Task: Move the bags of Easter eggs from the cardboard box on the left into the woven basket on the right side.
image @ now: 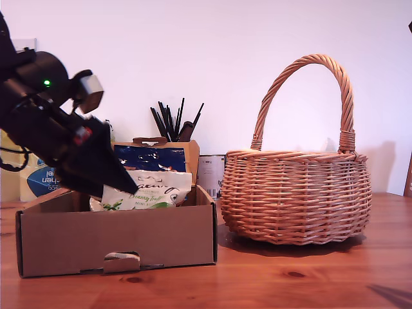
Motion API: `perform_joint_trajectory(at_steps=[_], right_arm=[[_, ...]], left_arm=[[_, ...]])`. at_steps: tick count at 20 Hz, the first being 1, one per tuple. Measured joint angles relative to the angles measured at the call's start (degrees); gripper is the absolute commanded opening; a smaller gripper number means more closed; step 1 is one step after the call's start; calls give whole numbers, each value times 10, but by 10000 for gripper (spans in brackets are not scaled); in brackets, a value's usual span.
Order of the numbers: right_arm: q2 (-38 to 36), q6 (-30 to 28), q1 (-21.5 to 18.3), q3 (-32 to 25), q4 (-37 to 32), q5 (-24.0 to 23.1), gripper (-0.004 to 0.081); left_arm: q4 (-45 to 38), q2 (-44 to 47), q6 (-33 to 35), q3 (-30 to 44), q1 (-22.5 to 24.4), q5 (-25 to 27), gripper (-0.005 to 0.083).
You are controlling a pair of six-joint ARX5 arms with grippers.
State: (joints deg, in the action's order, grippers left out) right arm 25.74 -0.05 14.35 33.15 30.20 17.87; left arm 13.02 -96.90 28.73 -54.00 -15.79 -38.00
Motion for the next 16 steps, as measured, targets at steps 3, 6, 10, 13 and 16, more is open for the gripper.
perform_joint_trajectory(at_steps=[3, 6, 10, 13, 16], right_arm=[[0, 0, 0, 0, 0, 0, -13], [0, 0, 0, 0, 0, 0, -13], [0, 0, 0, 0, 0, 0, -13], [0, 0, 0, 0, 0, 0, -13], [0, 0, 0, 0, 0, 0, -13]], left_arm=[[-42, -5, 14, 0, -9, 1, 777], [-56, -48, 15, 0, -16, 0, 701], [-58, -78, 15, 0, -26, 0, 260], [-64, -78, 12, 0, -28, -5, 38], [-65, -78, 1, -1, -28, -9, 34]])
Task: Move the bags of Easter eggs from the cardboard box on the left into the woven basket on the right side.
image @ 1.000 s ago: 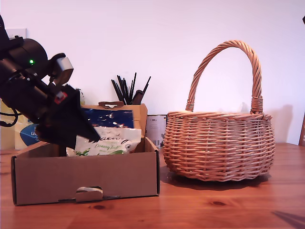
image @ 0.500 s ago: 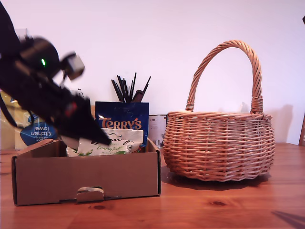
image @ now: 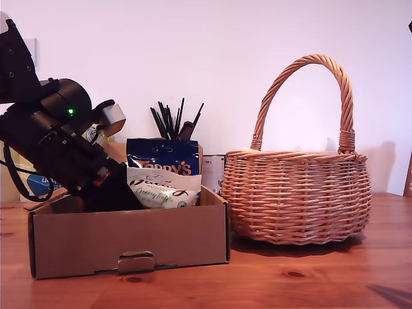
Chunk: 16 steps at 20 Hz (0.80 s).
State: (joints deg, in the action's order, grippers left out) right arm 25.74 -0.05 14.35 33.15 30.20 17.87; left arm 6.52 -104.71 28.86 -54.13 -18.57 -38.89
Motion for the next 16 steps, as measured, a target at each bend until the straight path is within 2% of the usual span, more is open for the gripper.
perform_joint_trajectory(at_steps=[5, 12, 14, 16], right_arm=[[0, 0, 0, 0, 0, 0, -13], [0, 0, 0, 0, 0, 0, -13], [0, 0, 0, 0, 0, 0, -13], [0, 0, 0, 0, 0, 0, -13]], left_arm=[[41, 6, -4, -37, 0, 6, 34], [65, 111, -8, -75, 0, 1, 34], [60, 136, -28, -77, -1, -21, 34], [45, 144, -75, -78, -7, -39, 34]])
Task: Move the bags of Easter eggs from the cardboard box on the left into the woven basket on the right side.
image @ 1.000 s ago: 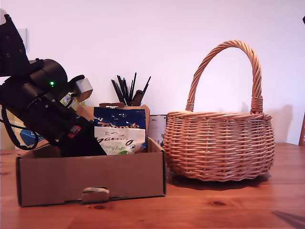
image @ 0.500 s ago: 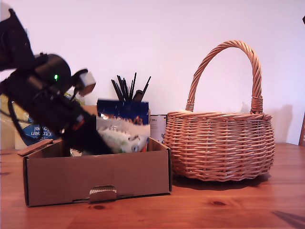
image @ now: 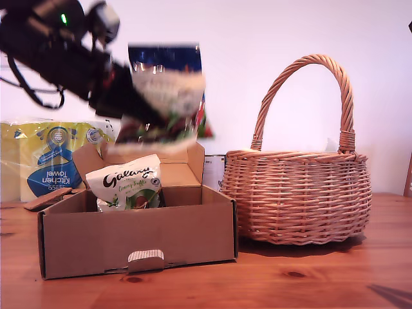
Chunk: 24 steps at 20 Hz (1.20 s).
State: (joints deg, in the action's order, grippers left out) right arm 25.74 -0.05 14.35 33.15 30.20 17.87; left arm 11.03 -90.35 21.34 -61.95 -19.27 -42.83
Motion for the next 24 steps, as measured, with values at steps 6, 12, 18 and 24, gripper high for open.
perform_joint_trajectory(at_steps=[6, 12, 18, 24], right_arm=[[0, 0, 0, 0, 0, 0, -13], [0, 0, 0, 0, 0, 0, -13], [0, 0, 0, 0, 0, 8, -13], [0, 0, 0, 0, 0, 11, -13]], left_arm=[[-122, -2, -86, 0, -87, 15, 34], [-256, -61, -121, -2, -147, 94, 34], [-388, -120, -137, -3, -171, 193, 34], [-430, -174, -161, -3, -214, 224, 34]])
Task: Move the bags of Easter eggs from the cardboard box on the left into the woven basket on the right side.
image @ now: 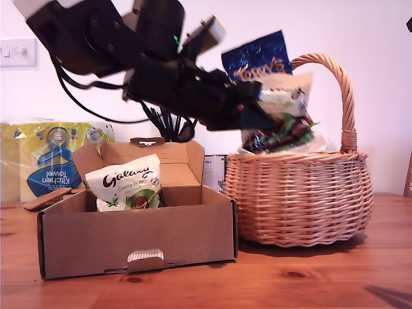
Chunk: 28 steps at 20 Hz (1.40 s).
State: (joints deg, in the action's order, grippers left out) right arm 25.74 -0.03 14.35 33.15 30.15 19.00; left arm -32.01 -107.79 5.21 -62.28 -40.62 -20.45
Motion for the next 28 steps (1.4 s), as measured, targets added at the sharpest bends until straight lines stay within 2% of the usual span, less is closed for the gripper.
perform_joint_trajectory(at_steps=[4, 5, 6, 8, 9, 10, 15, 22, 25, 28], right_arm=[[0, 0, 0, 0, 0, 0, -13], [0, 0, 0, 0, 0, 0, -13], [0, 0, 0, 0, 0, 0, -13], [0, 0, 0, 0, 0, 0, -13], [0, 0, 0, 0, 0, 0, -13], [0, 0, 0, 0, 0, 0, -13], [0, 0, 0, 0, 0, 0, -13], [0, 0, 0, 0, 1, 0, -13], [0, 0, 0, 0, 1, 0, -13], [0, 0, 0, 0, 1, 0, -13]], left_arm=[[-5, -11, -2, -3, -9, 14, 51], [-2, -14, -2, -3, -10, 15, 93], [0, -16, -2, -3, -10, 15, 194], [2, -18, -2, -3, -10, 15, 451], [2, -18, -2, -3, -10, 15, 521], [2, -18, -2, -3, -10, 15, 546], [-14, -18, -2, -3, -10, 21, 548], [-11, -9, -2, -46, -8, 22, 541], [38, 16, 0, -46, 2, 31, 396], [140, 73, 10, -46, 30, 47, 111]])
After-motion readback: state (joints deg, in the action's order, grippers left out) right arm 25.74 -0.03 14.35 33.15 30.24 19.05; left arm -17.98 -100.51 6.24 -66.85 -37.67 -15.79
